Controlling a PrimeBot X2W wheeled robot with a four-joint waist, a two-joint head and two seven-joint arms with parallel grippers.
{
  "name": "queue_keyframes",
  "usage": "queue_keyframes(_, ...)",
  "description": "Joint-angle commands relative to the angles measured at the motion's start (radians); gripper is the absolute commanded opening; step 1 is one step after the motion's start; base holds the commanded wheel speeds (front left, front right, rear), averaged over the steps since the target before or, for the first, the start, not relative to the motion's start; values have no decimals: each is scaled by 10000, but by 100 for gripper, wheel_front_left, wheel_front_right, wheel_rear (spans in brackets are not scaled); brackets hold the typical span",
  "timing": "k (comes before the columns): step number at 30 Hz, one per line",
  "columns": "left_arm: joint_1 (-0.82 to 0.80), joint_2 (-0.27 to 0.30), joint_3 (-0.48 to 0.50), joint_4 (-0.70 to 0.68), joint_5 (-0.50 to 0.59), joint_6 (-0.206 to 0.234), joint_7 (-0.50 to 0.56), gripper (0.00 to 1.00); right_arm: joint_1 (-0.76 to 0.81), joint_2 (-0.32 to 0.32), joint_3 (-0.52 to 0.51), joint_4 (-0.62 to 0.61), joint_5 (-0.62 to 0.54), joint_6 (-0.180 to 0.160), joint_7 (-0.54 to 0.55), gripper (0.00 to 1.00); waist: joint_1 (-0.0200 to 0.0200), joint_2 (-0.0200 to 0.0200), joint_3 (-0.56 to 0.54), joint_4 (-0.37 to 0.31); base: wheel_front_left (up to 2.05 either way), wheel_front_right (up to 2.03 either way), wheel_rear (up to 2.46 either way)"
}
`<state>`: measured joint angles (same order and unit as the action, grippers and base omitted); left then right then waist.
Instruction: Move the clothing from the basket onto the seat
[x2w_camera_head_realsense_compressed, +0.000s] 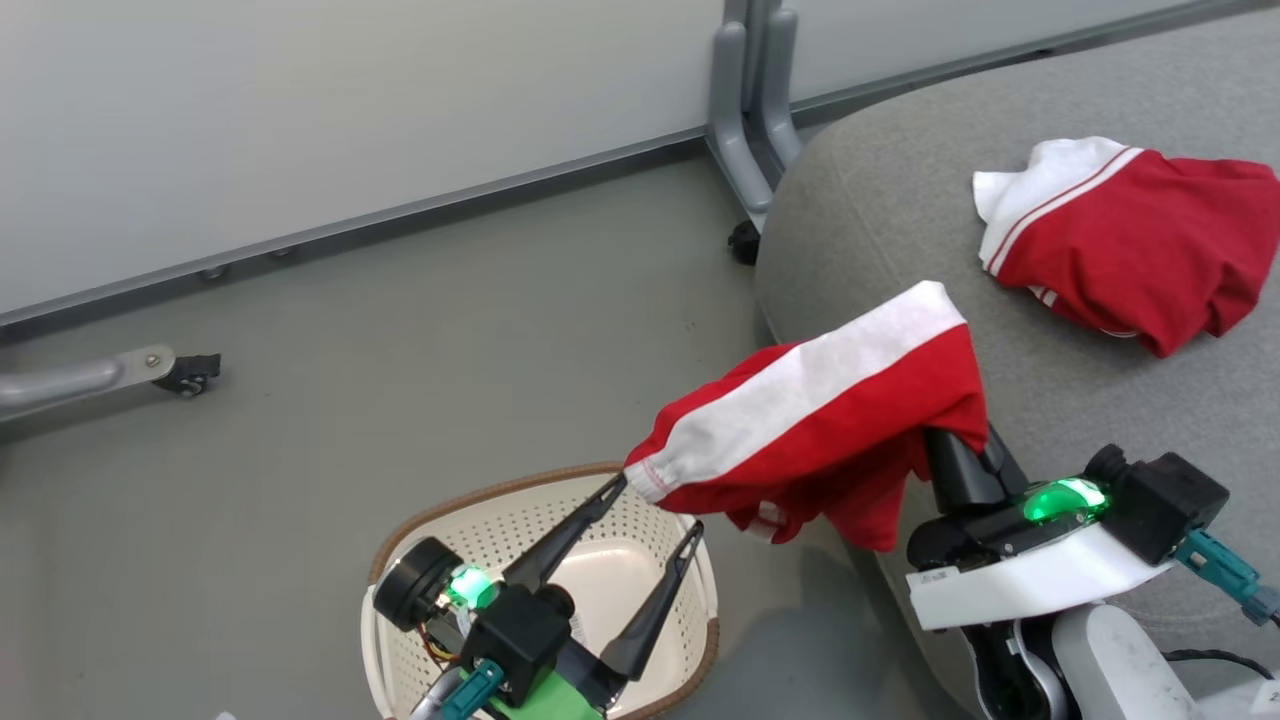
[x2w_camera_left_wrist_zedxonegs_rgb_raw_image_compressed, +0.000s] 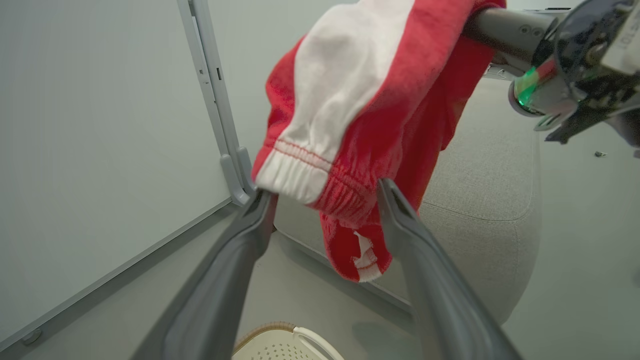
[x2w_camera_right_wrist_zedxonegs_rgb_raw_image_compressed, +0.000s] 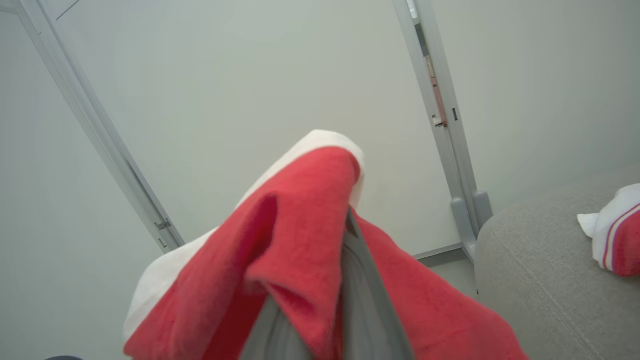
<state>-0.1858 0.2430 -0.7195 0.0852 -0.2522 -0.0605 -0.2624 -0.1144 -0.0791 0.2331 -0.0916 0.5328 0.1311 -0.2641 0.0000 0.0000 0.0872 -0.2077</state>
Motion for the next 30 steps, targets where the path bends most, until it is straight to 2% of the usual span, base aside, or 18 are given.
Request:
queue_keyframes(1,176,122,108,-52,77,92,-30,100,-30,13,-184,-128,-29,-7,-2,0,0,0,440,-822,0,0,0)
queue_keyframes(15,76,546,495,-69,424,-121,-30,100,638,207,-1189,-523,-87,-6,-4,0,0,0,1171,-3308,0,0,0)
queue_keyframes(26,-920,670,-126,344,426,-531,-8,100,1110,288,-2209,-1130,291,-6,-2,0,0,0,1969,-3524,0,0,0)
queue_keyframes(30,-1205,762,-340,366,386,-602,68,100,750,280,-2612,-1273,449,-6,-2,0,0,0,2350,-3536,0,0,0)
